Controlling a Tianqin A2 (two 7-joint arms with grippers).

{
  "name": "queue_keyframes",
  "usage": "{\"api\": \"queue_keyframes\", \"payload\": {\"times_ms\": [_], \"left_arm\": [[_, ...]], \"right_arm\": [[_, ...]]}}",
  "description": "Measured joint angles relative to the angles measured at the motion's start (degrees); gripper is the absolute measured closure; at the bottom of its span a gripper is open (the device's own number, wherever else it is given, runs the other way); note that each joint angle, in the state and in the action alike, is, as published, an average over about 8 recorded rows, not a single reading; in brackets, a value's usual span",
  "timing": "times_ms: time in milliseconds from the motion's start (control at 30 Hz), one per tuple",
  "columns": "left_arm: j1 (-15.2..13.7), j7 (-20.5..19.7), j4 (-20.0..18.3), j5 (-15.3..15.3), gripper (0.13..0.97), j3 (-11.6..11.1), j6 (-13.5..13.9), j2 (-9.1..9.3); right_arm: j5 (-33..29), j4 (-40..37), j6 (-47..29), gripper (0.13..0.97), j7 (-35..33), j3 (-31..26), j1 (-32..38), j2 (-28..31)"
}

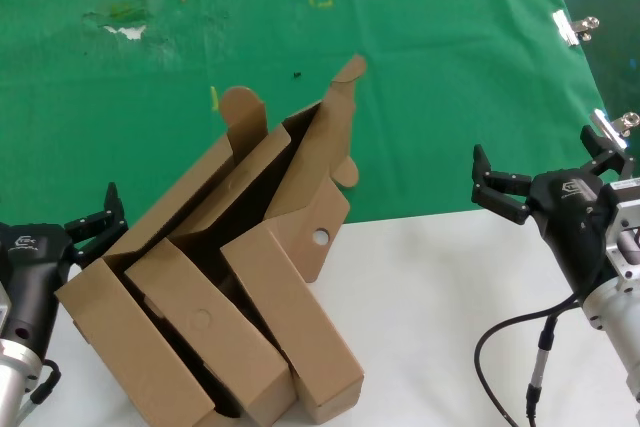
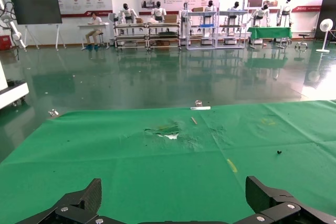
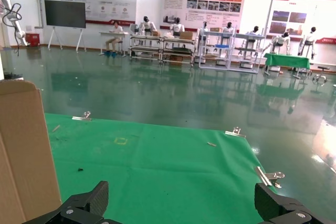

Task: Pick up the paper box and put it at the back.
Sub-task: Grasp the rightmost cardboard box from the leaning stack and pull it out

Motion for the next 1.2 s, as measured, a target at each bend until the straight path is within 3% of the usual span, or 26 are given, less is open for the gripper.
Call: {"api": "queue_keyframes", "payload": {"times_ms": [500, 733, 967, 1200], "left_arm": [[0.0, 0.0, 0.0, 0.0, 0.132, 0.0, 0.0, 0.0], [0.0, 0.0, 0.0, 0.0, 0.138, 0.0, 0.0, 0.0], [0.0, 0.0, 0.0, 0.0, 0.187, 0.0, 0.0, 0.0], [0.0, 0.0, 0.0, 0.0, 0.269, 0.0, 0.0, 0.0]], "right_arm": [[0.3, 0.6, -0.5, 0.129, 0.2, 0.1, 0.0, 0.2], [4.7, 3.8, -9.1, 0.129, -1.4, 2.9, -0.8, 1.9], [10.3, 8.3, -25.7, 0.129, -6.7, 4.8, -5.9, 12.9], [7.8, 12.8, -39.2, 0.129, -11.8, 5.2, -13.3, 28.3]]}}
